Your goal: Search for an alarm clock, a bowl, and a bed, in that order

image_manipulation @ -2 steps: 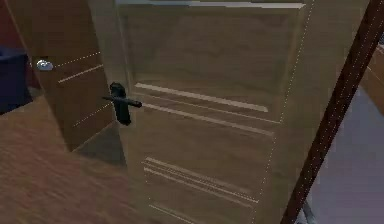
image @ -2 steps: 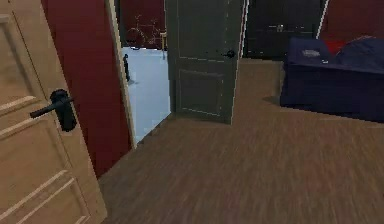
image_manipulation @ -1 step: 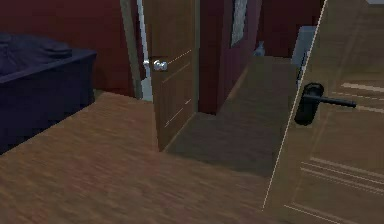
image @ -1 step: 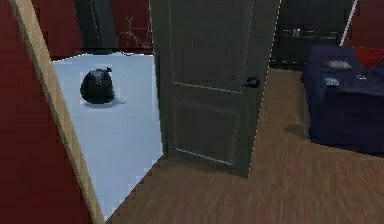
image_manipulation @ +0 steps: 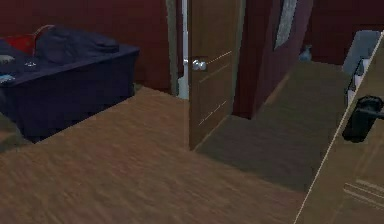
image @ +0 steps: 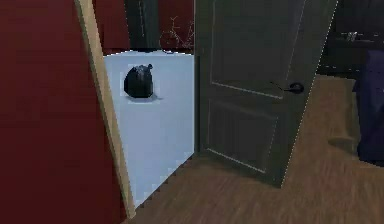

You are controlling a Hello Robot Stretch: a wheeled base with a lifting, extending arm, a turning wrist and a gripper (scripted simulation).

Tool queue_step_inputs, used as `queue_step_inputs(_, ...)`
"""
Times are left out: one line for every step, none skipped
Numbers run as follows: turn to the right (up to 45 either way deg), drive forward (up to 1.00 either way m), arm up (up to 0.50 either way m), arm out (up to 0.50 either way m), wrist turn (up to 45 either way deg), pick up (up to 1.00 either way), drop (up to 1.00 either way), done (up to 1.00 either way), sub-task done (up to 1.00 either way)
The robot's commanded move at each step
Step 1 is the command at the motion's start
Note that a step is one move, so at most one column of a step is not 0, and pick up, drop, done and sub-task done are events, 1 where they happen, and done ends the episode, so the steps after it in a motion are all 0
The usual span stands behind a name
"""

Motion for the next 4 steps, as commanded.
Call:
queue_step_inputs(0.0,0.95,0.00,0.00,0.0,0.00,0.00,0.00,0.00)
queue_step_inputs(-24.0,0.00,0.00,0.00,0.0,0.00,0.00,0.00,0.00)
queue_step_inputs(0.0,0.70,0.00,0.00,0.0,0.00,0.00,0.00,0.00)
queue_step_inputs(0.0,0.40,0.00,0.00,0.0,0.00,0.00,0.00,0.00)
